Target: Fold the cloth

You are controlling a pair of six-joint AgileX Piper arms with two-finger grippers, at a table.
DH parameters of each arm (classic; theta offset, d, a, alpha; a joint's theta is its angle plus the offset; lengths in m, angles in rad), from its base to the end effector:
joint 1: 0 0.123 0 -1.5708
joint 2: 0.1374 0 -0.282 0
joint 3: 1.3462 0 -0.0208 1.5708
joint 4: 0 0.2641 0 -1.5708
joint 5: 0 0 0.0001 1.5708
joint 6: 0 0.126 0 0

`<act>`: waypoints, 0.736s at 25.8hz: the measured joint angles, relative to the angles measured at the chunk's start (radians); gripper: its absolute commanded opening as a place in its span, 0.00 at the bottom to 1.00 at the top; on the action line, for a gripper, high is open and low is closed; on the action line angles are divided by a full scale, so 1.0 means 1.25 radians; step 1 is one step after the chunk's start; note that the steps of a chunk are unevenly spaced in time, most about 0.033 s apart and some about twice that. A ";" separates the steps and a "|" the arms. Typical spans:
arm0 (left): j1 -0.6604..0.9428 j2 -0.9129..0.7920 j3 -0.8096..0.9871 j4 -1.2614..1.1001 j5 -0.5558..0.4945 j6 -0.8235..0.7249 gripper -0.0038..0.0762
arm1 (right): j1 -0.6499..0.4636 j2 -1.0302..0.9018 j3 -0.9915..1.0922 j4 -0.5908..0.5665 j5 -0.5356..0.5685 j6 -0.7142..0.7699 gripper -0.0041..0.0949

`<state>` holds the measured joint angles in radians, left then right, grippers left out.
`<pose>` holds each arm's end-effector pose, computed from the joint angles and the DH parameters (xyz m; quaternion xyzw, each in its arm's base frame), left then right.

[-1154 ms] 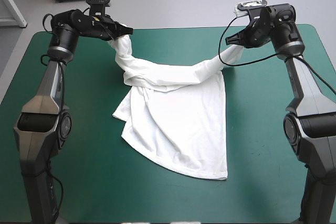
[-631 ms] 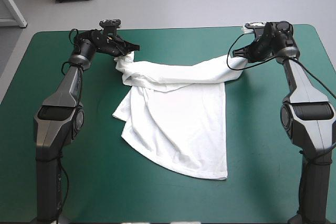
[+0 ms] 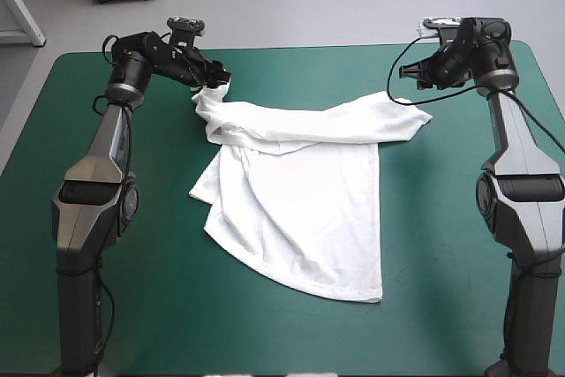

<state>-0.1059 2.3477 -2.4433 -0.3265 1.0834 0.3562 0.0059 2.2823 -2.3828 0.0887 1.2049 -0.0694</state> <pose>0.5495 -0.0943 0.2706 0.1894 0.9127 -0.1189 0.3420 0.5332 0.0136 0.2723 -0.0322 0.9605 0.0355 0.2743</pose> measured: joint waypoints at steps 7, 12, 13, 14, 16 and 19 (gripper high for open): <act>0.012 -0.048 -0.148 0.032 0.139 -0.009 0.58 | -0.002 -0.088 -0.019 0.062 0.034 -0.003 0.46; 0.023 -0.175 -0.154 0.049 0.141 -0.014 0.55 | -0.002 -0.201 -0.020 0.083 0.034 -0.006 0.46; 0.023 -0.200 -0.154 0.054 0.141 -0.016 0.55 | -0.002 -0.223 -0.016 0.090 0.034 -0.006 0.46; 0.023 -0.227 -0.151 0.055 0.141 -0.019 0.54 | -0.002 -0.242 -0.012 0.096 0.034 -0.006 0.46; 0.023 -0.285 -0.126 0.058 0.141 -0.019 0.54 | 0.001 -0.291 0.010 0.101 0.034 -0.006 0.46; 0.023 -0.367 -0.049 0.059 0.141 -0.021 0.54 | 0.008 -0.363 0.060 0.110 0.034 -0.006 0.46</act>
<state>-0.0768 1.8894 -2.5048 -0.2532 1.2601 0.3296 0.0156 1.8288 -2.3075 0.2256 1.2478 -0.0769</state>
